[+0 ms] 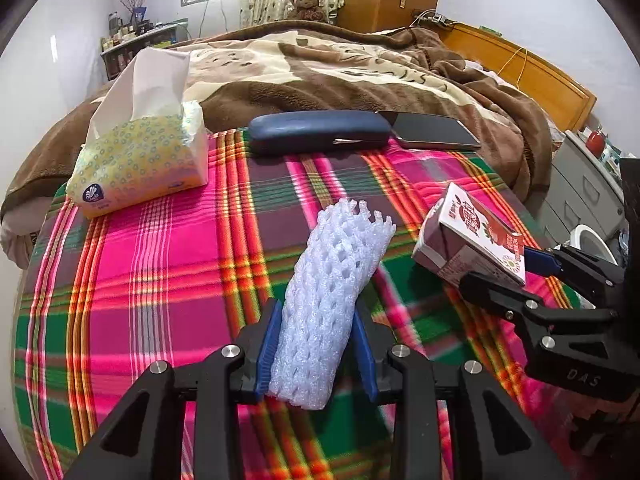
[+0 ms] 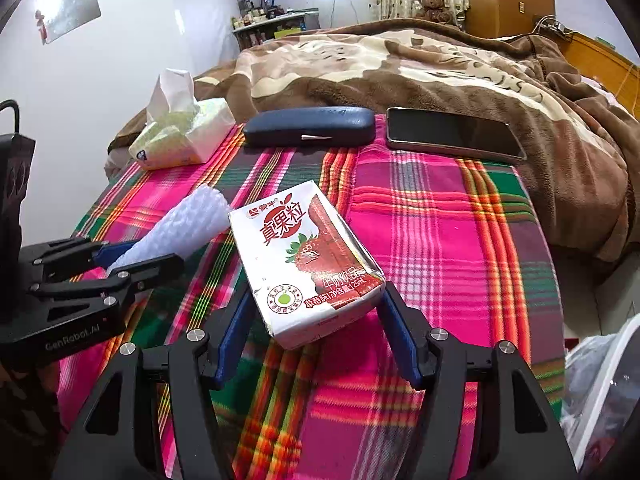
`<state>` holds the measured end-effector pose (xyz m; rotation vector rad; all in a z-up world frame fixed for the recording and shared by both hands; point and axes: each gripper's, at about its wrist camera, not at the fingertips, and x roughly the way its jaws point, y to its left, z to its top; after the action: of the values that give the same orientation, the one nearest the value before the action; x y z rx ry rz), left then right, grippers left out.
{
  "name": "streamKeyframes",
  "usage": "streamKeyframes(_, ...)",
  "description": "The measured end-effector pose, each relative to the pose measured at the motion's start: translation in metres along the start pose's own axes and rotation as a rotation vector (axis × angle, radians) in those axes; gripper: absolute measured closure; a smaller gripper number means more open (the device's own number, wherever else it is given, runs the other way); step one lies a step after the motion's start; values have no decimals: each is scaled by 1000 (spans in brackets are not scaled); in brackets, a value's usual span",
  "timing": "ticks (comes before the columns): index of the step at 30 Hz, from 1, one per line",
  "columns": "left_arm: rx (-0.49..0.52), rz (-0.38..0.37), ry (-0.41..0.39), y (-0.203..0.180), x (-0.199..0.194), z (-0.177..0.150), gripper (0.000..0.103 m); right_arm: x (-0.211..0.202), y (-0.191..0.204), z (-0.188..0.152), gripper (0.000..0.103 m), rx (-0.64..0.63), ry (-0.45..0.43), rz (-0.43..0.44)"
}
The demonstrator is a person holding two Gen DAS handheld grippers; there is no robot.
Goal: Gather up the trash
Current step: 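Carry the foam sleeve and milk carton over the white bin and release both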
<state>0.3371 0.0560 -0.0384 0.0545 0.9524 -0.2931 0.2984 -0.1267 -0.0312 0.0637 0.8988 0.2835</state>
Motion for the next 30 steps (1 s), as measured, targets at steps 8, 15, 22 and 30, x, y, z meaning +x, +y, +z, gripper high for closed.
streamKeyframes(8, 8, -24, -25, -31, -27, -17, 68, -35, -13, -15, 40, 33, -43, -24)
streamKeyframes(15, 20, -44, -49, -65, -53, -26, 68, -72, -34, -29, 40, 83, -90, -47)
streamKeyframes(22, 61, -89, -78, -114, -77, -33, 68, -105, -63, -48, 40, 123, -126, -105)
streamKeyframes(30, 121, -146, -87, -178, -87, -37, 68, -139, -106, -70, 40, 195, -164, -164)
